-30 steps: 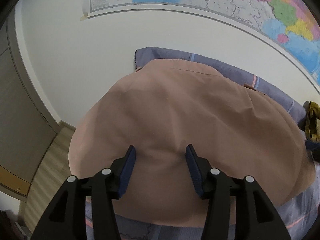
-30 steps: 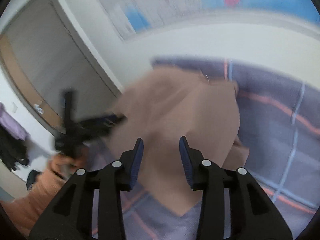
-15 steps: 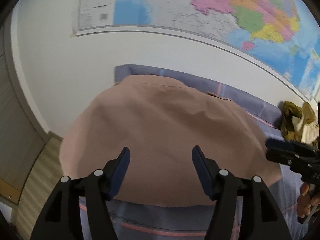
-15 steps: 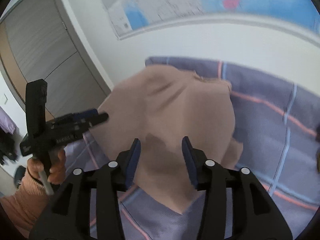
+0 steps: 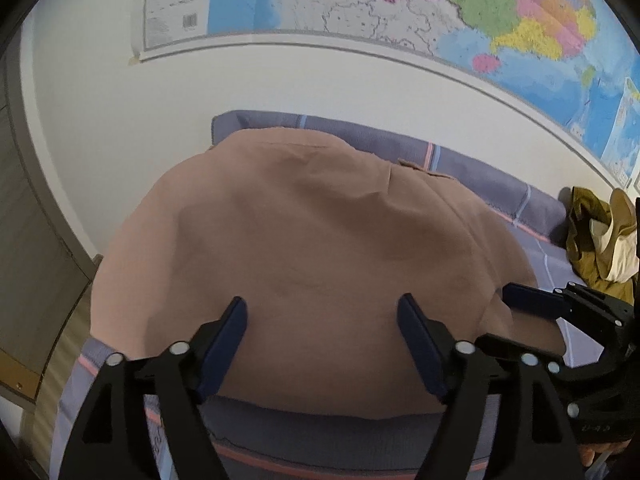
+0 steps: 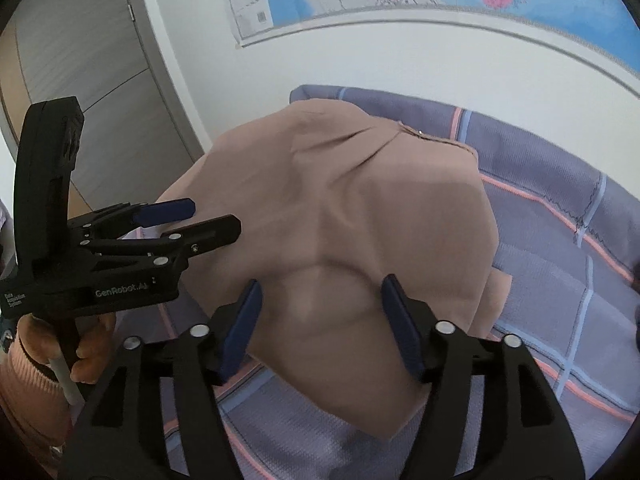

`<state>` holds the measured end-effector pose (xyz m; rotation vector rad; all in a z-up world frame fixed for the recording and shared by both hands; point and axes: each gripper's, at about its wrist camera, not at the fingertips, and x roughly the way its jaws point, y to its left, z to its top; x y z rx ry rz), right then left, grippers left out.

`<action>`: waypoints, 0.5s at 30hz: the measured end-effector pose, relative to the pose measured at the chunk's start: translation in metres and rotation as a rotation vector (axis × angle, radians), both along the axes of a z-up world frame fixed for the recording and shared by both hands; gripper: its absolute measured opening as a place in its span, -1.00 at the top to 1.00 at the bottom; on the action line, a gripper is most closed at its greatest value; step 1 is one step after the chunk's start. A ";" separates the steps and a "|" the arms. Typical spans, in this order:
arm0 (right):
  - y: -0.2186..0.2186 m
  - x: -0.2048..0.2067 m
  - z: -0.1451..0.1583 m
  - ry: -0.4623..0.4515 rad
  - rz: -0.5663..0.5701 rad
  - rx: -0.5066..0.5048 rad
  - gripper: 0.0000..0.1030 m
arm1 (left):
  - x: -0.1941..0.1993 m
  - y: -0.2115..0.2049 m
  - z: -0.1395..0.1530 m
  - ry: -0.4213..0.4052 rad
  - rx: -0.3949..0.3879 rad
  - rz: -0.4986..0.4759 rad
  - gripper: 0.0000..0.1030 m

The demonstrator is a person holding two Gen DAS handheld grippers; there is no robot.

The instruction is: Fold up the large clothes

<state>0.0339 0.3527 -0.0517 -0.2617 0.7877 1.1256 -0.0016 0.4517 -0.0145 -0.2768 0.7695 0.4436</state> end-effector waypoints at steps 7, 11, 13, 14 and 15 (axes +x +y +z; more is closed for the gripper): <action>-0.005 -0.008 0.003 -0.027 -0.009 0.005 -0.37 | -0.014 -0.013 0.008 -0.024 0.037 0.045 -0.81; -0.008 -0.008 0.000 -0.020 -0.013 0.005 -0.41 | -0.023 -0.019 0.012 -0.036 0.071 0.080 -0.87; -0.008 -0.009 -0.003 -0.026 -0.010 -0.005 -0.44 | -0.027 -0.021 0.013 -0.046 0.072 0.089 -0.87; -0.008 -0.010 -0.004 -0.032 -0.012 -0.009 -0.45 | -0.027 -0.021 0.014 -0.046 0.074 0.096 -0.87; -0.008 -0.010 -0.004 -0.034 -0.012 -0.009 -0.46 | -0.029 -0.022 0.015 -0.048 0.080 0.106 -0.87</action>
